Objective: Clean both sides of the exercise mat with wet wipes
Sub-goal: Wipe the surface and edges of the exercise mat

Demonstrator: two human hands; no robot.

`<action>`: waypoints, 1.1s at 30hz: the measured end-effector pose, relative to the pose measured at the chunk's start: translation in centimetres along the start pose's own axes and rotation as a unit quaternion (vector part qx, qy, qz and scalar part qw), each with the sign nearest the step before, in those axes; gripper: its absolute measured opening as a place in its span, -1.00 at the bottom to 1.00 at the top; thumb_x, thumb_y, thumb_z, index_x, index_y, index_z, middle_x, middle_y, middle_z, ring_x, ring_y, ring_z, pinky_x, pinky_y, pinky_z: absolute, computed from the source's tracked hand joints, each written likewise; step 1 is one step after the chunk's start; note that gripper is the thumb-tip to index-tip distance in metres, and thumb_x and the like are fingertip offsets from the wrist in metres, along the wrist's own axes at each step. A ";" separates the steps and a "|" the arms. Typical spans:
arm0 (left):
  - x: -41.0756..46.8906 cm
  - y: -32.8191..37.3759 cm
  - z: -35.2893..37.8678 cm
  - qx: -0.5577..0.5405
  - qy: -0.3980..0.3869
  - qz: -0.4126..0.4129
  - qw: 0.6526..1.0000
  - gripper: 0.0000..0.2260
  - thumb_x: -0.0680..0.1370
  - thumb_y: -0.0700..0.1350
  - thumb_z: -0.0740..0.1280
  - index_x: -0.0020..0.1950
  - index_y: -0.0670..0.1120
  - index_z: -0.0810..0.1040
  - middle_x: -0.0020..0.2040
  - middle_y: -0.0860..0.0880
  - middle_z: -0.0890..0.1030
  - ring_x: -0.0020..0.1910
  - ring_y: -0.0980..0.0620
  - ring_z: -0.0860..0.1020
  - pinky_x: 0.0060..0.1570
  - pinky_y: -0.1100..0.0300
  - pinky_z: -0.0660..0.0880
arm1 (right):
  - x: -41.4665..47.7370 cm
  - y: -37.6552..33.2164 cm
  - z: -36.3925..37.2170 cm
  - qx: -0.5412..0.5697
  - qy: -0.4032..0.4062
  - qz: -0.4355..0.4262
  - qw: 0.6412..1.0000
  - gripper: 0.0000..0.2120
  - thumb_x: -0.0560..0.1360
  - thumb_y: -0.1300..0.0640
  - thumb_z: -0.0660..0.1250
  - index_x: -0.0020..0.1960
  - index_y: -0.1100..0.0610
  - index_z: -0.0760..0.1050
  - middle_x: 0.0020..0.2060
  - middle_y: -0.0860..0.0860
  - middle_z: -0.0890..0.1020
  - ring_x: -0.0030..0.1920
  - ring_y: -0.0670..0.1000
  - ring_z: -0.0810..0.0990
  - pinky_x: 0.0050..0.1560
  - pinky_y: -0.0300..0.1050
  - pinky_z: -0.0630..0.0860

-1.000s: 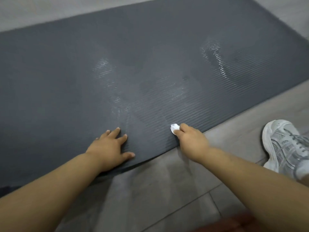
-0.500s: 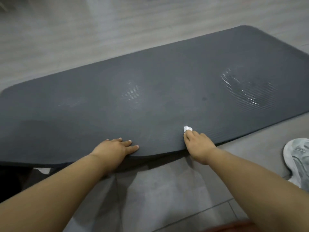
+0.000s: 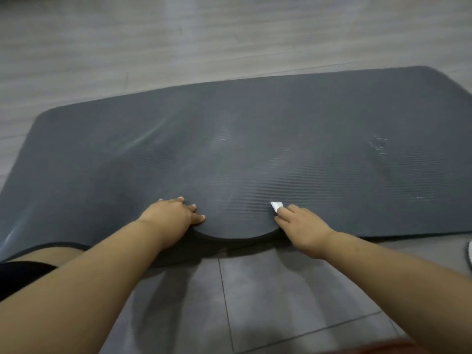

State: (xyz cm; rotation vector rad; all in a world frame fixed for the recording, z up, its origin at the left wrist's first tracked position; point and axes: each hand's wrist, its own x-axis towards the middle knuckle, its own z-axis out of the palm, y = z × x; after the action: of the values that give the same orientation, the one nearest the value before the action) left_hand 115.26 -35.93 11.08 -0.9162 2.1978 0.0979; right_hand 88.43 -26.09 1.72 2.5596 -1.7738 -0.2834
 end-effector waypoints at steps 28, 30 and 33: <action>11.4 15.0 -6.2 -0.069 0.024 0.124 0.990 -0.62 0.61 0.12 0.13 0.39 0.02 0.34 0.35 -0.03 0.40 0.31 -0.07 0.40 0.20 0.00 0.41 | -10.9 15.2 -0.4 0.056 -0.106 0.301 0.946 -0.53 0.50 0.33 0.16 0.38 0.07 0.30 0.13 0.03 0.40 0.08 0.08 0.43 -0.12 -0.14 0.32; 13.5 16.8 -6.3 -0.084 0.025 0.135 0.987 -0.63 0.60 0.11 0.14 0.37 0.01 0.34 0.34 -0.02 0.37 0.30 -0.07 0.39 0.19 0.00 0.42 | -11.9 17.6 1.0 0.091 -0.104 0.329 0.934 -0.52 0.52 0.32 0.15 0.41 0.08 0.24 0.14 0.05 0.41 0.09 0.08 0.42 -0.09 -0.14 0.33; 16.6 18.5 -6.2 -0.105 0.053 0.142 0.983 -0.56 0.60 0.13 0.15 0.44 0.04 0.26 0.43 -0.01 0.24 0.37 -0.09 0.28 0.28 -0.02 0.36 | -13.1 20.3 4.2 0.149 -0.078 0.392 0.905 -0.48 0.51 0.31 0.18 0.44 0.14 0.19 0.21 0.12 0.41 0.18 0.14 0.42 0.12 -0.04 0.40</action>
State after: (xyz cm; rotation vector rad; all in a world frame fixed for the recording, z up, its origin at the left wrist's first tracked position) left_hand 91.79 -33.94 0.87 -0.7277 2.4409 0.4330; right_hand 64.45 -20.74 1.80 1.7487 -2.8965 -0.1989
